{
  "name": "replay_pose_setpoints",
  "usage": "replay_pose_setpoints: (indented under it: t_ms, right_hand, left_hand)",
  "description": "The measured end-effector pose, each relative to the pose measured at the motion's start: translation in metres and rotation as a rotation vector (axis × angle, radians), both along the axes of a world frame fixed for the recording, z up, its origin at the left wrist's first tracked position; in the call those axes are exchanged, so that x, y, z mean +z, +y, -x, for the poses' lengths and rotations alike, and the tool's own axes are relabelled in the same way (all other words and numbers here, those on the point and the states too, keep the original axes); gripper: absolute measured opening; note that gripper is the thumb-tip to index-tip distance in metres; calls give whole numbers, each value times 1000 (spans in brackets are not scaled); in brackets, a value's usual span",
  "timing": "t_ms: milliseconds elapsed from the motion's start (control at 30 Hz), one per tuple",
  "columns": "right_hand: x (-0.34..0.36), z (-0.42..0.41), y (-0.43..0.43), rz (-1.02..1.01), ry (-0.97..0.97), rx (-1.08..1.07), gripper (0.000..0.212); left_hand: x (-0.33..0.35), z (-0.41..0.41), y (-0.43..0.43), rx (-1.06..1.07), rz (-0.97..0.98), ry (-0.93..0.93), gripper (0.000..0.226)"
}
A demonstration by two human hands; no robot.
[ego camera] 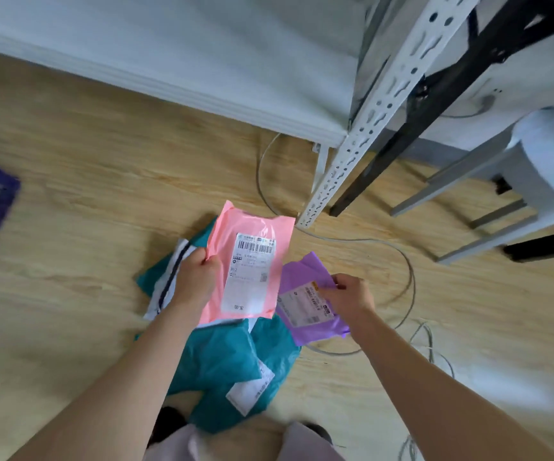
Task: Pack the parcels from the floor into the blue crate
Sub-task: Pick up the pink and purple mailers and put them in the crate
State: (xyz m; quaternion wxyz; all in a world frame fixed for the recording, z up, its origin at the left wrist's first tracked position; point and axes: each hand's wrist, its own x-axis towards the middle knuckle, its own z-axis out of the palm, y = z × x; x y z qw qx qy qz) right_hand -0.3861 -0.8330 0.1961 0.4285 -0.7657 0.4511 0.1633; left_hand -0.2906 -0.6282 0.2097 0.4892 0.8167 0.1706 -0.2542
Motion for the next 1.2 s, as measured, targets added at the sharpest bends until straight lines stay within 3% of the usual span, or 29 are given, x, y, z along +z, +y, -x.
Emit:
replay_pose_setpoints:
  t_ms: [300,600,700,900,1033,1100,1200]
  right_hand:
    - [222,-10,72,-45,-67,181,10]
    - [364,-46,201,32,-200,411,13]
    - [401,-59,253,89,-269,526,16]
    - [439,-94,355,125,-371,684,13]
    - [445,-119,412,123,-397,748,32]
    - [443,-133,437,99,-408,763,35]
    - [437,-157,472,94,-404,802,36]
  left_hand:
    - [231,26,90,65,-1,-24,27]
    - [372,21,231,207,46,-154,18]
    - [401,21,291,284,98,-185,28]
    - [432,15,403,363,108,-209,16]
    - [445,8,452,423,241,-207,23]
    - [440,0,478,471,213,-213,12]
    - [434,-16,514,526,219,-212,16]
